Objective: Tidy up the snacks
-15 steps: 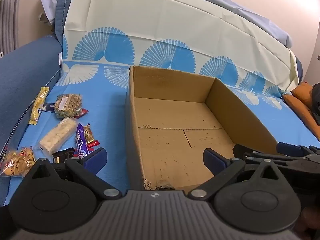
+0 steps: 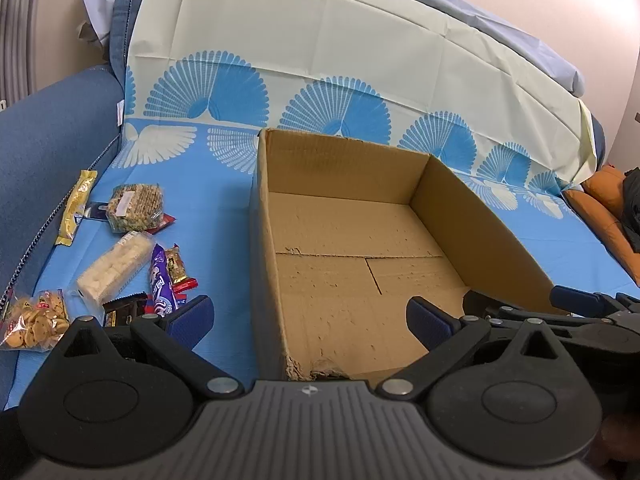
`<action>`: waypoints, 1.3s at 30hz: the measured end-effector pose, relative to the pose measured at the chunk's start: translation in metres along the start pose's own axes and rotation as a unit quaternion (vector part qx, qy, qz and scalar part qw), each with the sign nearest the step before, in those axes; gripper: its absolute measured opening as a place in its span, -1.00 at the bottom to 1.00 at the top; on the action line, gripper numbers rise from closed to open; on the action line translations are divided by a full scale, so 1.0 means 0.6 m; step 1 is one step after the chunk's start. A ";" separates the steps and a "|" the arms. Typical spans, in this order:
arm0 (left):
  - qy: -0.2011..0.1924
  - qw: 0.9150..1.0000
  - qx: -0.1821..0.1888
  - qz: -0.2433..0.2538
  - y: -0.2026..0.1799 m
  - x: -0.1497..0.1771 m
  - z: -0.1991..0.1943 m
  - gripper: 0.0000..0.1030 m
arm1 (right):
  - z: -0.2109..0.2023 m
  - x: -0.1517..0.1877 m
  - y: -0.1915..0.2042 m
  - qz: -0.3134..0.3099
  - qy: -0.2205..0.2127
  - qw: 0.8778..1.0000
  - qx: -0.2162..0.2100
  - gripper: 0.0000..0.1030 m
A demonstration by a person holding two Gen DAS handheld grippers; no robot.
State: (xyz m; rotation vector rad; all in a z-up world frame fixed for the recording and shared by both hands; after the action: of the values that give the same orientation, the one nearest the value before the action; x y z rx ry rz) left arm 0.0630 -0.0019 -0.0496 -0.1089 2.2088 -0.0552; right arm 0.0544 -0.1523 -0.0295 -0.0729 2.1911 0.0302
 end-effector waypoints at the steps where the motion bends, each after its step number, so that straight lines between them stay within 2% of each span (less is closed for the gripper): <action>1: 0.000 1.000 0.000 0.001 0.000 0.000 0.000 0.99 | 0.000 0.000 0.000 0.000 0.000 1.000 0.000 0.93; 28: 0.001 1.000 0.000 0.001 0.002 -0.002 0.001 0.99 | 0.004 0.003 0.002 -0.004 0.002 1.000 0.003 0.93; 33: -0.006 1.000 -0.003 0.005 0.007 0.014 0.004 0.99 | 0.004 0.003 0.004 -0.006 0.002 1.000 0.004 0.93; 37: -0.002 1.000 -0.013 0.015 0.014 0.004 -0.013 0.99 | 0.001 -0.005 0.010 -0.011 -0.003 1.000 0.006 0.92; 39: -0.020 0.999 -0.021 0.021 0.032 -0.009 -0.037 0.96 | -0.003 -0.010 0.015 -0.007 -0.008 1.000 0.004 0.86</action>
State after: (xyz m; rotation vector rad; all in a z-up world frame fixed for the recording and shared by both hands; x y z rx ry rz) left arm 0.0473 0.0180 -0.0337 -0.0854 2.1718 0.0175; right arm 0.0556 -0.1433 -0.0238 -0.0845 2.1747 0.0144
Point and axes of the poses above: each gripper's, at about its wrist camera, not at the fingertips, and z roughly the way its jaws point, y to its left, x to its underside, the point moved 8 cm from there along z, roughly the way its jaws point, and after that the axes turned 5 degrees about z, right-handed, at the moved point
